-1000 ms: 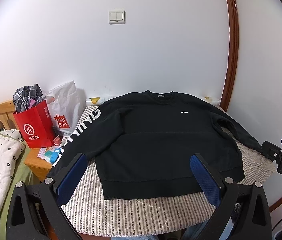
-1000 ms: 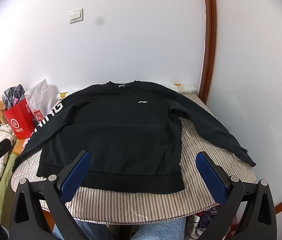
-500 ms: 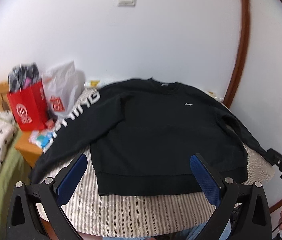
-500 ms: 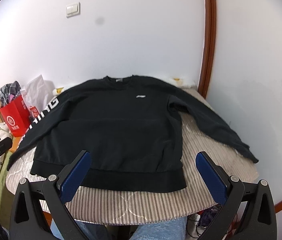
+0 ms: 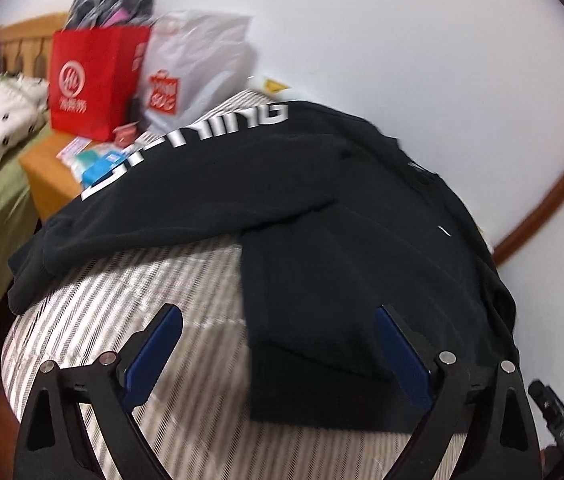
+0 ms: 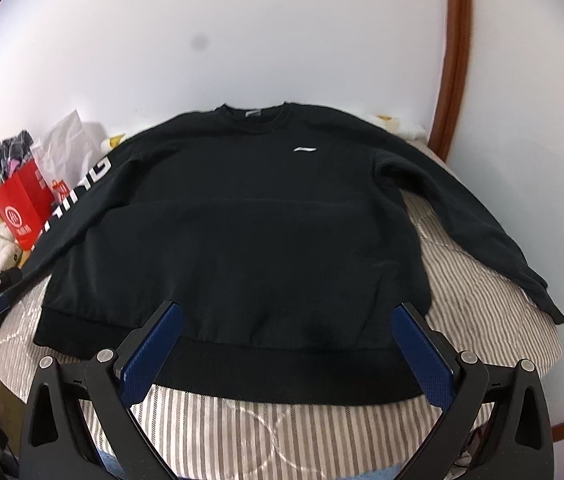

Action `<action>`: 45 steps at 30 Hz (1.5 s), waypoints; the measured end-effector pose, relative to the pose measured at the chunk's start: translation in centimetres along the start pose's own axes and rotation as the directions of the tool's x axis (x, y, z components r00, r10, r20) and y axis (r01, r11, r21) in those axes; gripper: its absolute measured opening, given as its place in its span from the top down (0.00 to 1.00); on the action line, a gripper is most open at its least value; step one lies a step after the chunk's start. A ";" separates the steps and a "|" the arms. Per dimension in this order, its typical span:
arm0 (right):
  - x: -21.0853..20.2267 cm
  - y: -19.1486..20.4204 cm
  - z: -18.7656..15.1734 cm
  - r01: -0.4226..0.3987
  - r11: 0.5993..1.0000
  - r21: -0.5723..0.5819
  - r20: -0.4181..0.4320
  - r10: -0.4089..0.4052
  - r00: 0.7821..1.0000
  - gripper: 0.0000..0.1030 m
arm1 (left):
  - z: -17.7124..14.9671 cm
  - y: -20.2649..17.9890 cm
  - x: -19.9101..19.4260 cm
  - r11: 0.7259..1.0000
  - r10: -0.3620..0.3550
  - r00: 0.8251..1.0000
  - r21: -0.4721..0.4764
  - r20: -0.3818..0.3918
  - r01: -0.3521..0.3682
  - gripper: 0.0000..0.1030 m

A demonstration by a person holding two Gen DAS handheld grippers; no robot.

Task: Fold small clothes
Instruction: 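Grasp the lettered sleeve with the left tool and fold it across the body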

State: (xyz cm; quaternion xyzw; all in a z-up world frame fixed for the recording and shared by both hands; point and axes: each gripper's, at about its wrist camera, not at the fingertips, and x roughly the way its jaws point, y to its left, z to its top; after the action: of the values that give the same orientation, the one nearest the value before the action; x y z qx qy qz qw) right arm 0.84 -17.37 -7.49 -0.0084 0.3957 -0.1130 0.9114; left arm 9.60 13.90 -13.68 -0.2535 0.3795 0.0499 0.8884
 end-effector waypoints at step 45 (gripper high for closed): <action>9.3 -6.2 5.3 0.080 0.996 0.026 -0.057 -0.078 0.995 0.01 | 16.2 -13.9 6.9 0.970 -0.006 0.976 0.238 0.220 -0.048 0.94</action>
State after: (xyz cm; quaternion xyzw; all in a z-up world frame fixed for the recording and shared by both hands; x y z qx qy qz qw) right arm 9.58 -25.75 -9.87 -0.0079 0.4186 -0.1547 0.8949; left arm 28.88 8.99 -3.33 -0.1323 0.2853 0.0404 0.9484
